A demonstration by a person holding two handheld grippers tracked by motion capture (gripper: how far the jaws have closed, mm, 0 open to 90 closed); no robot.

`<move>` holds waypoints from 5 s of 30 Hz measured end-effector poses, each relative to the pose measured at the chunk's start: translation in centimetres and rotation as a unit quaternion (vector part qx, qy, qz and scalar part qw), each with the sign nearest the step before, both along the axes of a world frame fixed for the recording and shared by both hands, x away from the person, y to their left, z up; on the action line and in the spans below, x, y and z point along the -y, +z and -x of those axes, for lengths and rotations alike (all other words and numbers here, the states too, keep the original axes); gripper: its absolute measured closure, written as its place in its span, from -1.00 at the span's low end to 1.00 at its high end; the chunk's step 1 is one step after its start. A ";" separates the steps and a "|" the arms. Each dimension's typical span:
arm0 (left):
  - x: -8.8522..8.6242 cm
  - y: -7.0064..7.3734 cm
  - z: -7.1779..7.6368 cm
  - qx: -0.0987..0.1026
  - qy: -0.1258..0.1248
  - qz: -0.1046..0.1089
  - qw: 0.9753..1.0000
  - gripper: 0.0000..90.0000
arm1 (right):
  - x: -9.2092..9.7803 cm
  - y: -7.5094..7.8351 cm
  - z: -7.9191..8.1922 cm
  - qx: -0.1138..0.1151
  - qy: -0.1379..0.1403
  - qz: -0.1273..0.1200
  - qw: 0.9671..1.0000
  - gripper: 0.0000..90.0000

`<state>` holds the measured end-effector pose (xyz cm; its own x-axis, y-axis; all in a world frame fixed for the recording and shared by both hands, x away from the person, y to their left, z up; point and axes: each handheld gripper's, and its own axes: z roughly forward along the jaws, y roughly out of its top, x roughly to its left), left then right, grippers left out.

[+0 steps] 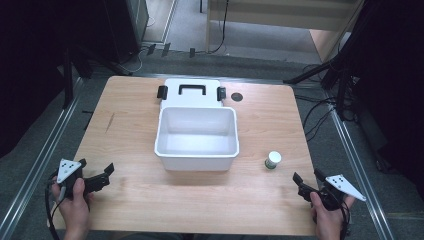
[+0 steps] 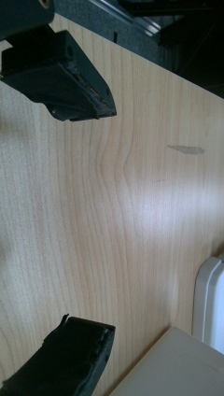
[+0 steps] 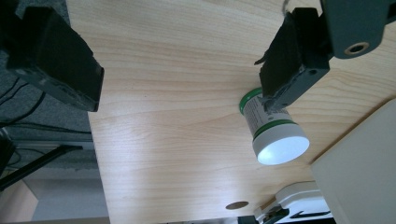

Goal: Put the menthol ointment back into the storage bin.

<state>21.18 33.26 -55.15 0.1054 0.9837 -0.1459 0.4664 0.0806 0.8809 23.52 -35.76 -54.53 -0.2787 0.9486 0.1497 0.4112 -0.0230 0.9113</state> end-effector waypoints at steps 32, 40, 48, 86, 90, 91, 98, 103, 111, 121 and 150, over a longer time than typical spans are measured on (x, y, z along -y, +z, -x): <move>0.1 0.0 -0.3 -0.002 -0.007 -0.005 1.000 -0.99 | -6.2 5.5 -4.8 -0.318 0.253 0.296 0.864 -0.68; 0.2 0.0 -0.3 -0.003 -0.007 -0.007 1.000 -0.99 | -8.2 7.3 -5.1 -0.359 0.325 0.382 0.787 -0.68; 0.2 0.0 -0.3 -0.003 -0.007 -0.007 1.000 -0.99 | -9.0 7.6 -6.2 -0.367 0.340 0.409 0.763 -0.57; 0.2 0.0 -0.3 -0.004 -0.010 -0.006 1.000 -0.99 | -12.8 8.8 -12.6 -0.368 0.261 0.375 0.810 -0.15; 0.2 0.0 -0.3 -0.004 -0.010 -0.006 1.000 -0.99 | -13.1 8.5 -13.0 -0.376 0.254 0.371 0.810 -0.16; 0.2 0.0 -0.3 -0.004 -0.010 -0.006 1.000 -0.99 | -13.2 8.3 -13.3 -0.379 0.250 0.369 0.811 -0.15; 0.1 0.0 -0.3 -0.005 -0.010 -0.004 1.000 -0.99 | -13.2 7.9 -14.1 -0.390 0.236 0.355 0.816 -0.05; 0.2 0.0 -0.3 -0.005 -0.010 -0.004 1.000 -0.99 | -13.2 7.6 -14.3 -0.403 0.230 0.353 0.812 0.05; 0.2 0.0 -0.3 -0.005 -0.011 -0.005 1.000 -0.99 | -13.1 8.2 -14.3 -0.411 0.231 0.337 0.815 0.14; 0.2 0.0 -0.3 -0.005 -0.011 -0.005 1.000 -0.99 | -14.0 12.1 -14.4 -0.402 0.250 0.350 0.808 0.15; 0.0 0.0 -0.4 -0.005 -0.013 -0.001 1.000 -0.99 | -21.3 22.1 -16.6 -0.363 0.307 0.374 0.797 0.15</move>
<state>21.54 33.25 -55.14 0.1290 0.9808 -0.1459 0.4779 0.0675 0.8758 40.13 -14.50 -32.40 -0.8214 0.5672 -0.0597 0.5612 0.8224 0.0930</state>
